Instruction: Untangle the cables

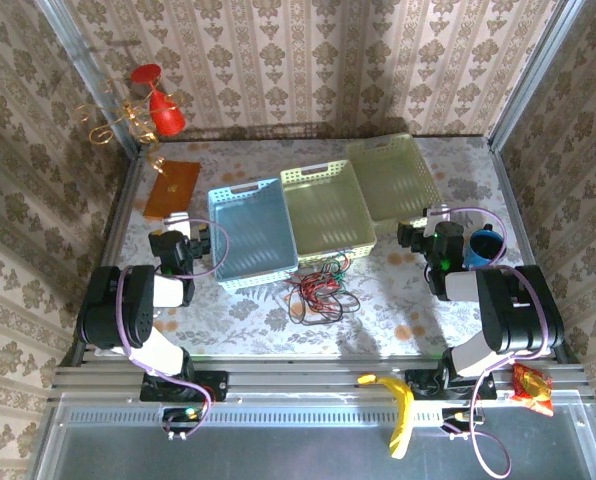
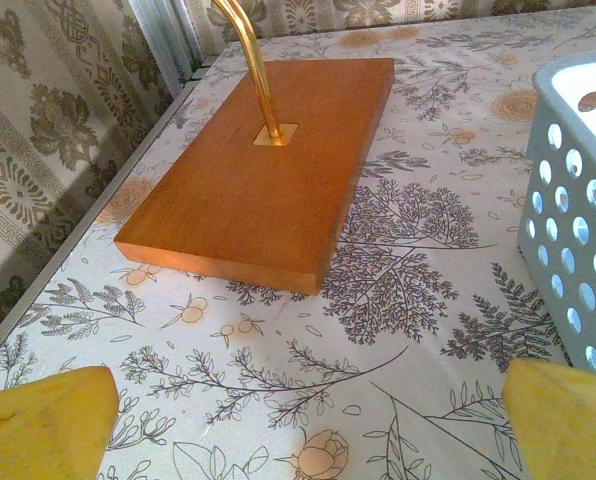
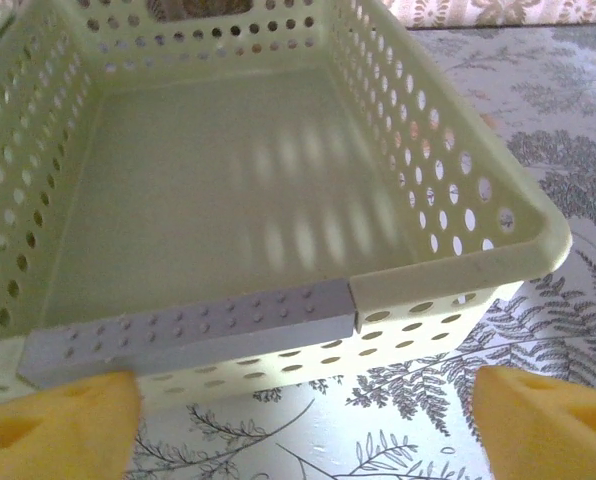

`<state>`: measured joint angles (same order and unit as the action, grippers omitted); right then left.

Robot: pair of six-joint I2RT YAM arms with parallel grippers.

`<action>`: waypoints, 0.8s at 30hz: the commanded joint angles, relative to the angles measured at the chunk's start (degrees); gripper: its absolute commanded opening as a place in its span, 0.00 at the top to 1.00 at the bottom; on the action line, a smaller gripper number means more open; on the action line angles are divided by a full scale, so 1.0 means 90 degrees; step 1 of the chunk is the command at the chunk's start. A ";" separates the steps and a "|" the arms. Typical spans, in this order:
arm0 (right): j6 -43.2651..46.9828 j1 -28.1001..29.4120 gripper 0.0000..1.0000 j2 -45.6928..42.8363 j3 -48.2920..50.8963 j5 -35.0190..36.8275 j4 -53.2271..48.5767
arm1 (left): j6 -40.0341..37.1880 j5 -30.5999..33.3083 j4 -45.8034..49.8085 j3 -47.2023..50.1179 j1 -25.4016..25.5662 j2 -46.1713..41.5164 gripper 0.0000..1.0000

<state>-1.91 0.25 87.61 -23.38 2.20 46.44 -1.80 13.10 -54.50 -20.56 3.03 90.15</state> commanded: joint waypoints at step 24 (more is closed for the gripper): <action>-0.1659 0.3194 0.24 -0.2642 -0.2471 0.0917 -0.6652 | -0.1037 0.0822 0.2166 -0.1049 0.0992 -0.1567 0.00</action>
<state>-14.28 28.45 62.76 -44.86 10.74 -11.03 -7.60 13.17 -38.50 -29.34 9.43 78.02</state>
